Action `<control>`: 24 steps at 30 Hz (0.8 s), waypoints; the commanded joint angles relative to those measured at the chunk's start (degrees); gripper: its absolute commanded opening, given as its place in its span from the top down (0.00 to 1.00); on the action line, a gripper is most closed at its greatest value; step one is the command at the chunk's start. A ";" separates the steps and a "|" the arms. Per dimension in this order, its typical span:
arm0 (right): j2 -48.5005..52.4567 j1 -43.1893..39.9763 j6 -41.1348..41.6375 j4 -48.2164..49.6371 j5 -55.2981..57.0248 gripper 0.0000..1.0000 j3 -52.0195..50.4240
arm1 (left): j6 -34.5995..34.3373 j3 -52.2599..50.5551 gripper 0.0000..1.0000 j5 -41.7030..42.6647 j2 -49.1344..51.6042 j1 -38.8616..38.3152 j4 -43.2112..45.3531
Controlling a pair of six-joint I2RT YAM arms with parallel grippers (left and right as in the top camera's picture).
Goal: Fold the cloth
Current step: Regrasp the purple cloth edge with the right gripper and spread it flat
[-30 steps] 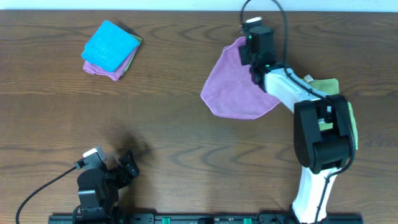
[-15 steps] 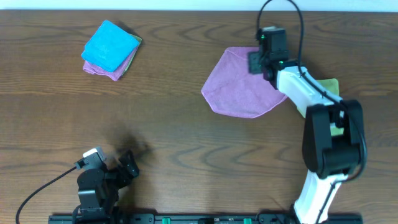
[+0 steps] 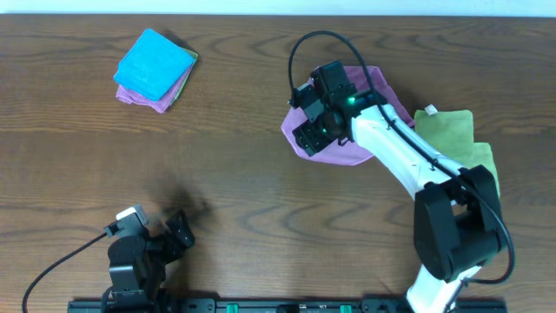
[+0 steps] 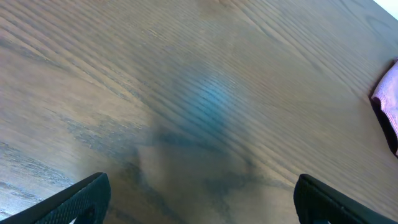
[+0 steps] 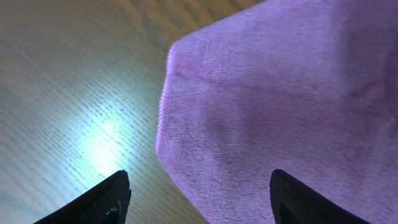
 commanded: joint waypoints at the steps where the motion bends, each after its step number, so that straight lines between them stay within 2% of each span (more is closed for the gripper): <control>1: 0.63 0.37 -1.60 -0.09 -0.66 0.27 0.04 | -0.68 -1.07 0.05 0.35 -0.39 0.31 -0.57; 17: 8.11 1.64 -1.95 -1.75 -0.66 0.27 0.04 | -0.66 -1.07 0.05 0.37 -0.39 0.31 -0.57; 22: 8.57 1.64 -1.95 -0.94 -0.22 0.49 0.04 | -0.66 -1.07 0.05 0.35 -0.37 0.31 -0.57; 24: 8.57 1.64 -1.95 -0.50 -0.22 0.54 0.04 | -0.66 -1.07 0.05 0.35 -0.37 0.31 -0.57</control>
